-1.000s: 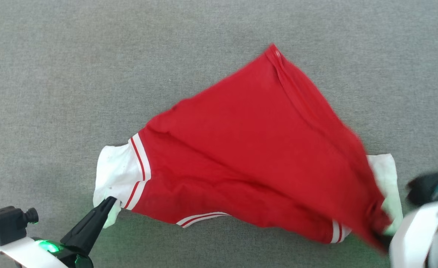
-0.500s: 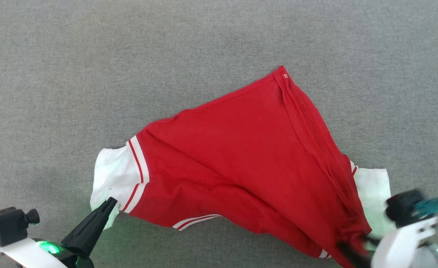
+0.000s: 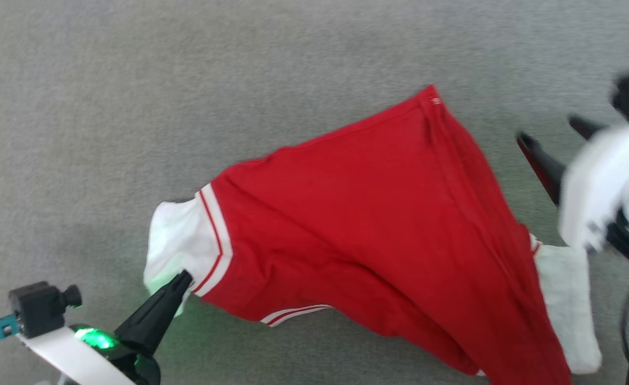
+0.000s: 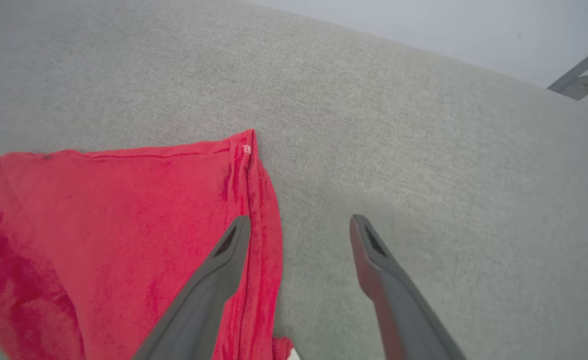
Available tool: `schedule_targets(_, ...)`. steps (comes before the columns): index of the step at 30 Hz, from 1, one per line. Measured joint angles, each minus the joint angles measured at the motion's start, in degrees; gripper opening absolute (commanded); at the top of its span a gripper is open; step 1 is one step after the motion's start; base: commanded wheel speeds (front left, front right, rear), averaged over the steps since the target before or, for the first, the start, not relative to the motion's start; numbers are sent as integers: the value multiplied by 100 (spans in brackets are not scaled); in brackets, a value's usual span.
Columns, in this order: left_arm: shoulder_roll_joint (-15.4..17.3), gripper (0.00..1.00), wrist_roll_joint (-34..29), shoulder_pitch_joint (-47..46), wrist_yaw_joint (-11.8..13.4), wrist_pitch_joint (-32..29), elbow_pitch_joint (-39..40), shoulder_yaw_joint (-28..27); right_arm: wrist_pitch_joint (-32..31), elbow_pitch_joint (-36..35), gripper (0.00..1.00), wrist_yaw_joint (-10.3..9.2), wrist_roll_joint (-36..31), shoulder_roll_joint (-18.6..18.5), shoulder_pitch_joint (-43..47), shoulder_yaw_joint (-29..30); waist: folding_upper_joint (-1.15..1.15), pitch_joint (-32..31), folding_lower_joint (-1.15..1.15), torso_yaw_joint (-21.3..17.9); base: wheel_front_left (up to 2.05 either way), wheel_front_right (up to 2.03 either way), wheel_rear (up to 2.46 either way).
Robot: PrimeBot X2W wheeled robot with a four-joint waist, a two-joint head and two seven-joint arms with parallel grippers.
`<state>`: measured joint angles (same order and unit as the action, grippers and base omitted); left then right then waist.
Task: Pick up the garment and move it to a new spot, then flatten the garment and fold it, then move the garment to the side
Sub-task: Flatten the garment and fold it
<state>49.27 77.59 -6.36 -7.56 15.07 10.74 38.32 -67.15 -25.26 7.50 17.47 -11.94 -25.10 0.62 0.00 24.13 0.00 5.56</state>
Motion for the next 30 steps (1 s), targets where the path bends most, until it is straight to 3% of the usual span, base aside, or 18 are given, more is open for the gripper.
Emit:
schedule_targets(8,-82,0,54,-521,0,0,-56,470,320,1960,100,0,-523,16,-1083,-498,0,247,0,462,0,0,0)
schedule_targets(19,-259,0,133,-847,0,0,-185,848,391,3120,100,-1,-691,-66,-1338,-945,0,398,0,836,0,0,0)
schedule_targets(20,-260,0,127,-896,0,0,-187,922,401,3179,43,-1,-690,-69,-1338,-955,0,379,0,854,0,0,0)
schedule_targets(21,-258,0,110,-941,0,0,-198,998,421,3242,0,-1,-687,-75,-1336,-971,0,352,0,869,0,0,0)
schedule_targets(30,-34,0,111,-1259,0,-1,-673,1240,1462,3534,0,1,-567,-75,-1202,-715,0,-87,0,804,0,0,0)
